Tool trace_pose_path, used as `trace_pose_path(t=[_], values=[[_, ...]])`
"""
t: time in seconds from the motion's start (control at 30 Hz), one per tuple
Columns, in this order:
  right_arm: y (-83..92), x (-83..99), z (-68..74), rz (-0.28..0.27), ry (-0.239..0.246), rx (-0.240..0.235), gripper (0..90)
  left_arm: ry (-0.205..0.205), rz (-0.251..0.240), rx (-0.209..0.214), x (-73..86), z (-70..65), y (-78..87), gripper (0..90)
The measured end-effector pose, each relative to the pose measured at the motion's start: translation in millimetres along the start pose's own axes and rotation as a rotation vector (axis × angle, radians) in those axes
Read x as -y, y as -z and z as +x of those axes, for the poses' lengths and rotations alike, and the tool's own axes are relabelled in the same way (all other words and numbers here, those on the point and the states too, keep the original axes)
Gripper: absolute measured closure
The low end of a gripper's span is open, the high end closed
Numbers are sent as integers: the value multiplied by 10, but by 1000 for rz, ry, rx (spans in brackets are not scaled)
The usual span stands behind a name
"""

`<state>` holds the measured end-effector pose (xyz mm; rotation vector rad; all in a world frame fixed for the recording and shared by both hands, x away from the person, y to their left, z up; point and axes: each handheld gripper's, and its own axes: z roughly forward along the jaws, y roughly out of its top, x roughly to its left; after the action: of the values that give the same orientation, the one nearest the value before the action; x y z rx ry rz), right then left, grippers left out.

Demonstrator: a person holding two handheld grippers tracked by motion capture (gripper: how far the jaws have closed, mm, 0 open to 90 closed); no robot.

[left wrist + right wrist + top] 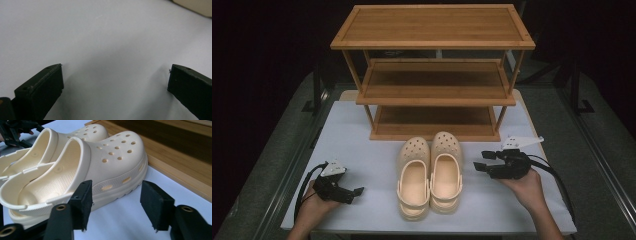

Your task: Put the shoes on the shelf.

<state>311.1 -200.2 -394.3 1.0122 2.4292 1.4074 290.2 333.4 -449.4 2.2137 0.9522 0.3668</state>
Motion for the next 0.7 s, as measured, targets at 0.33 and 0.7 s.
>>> trace_pose_path(t=[0.33,0.7], values=[[-2,-80,94,-24,12,23,259,-12,-68,74,-282,-175,47,0],[-50,-195,233,-20,37,43,208,-69,-133,158,-760,-426,30,0]])
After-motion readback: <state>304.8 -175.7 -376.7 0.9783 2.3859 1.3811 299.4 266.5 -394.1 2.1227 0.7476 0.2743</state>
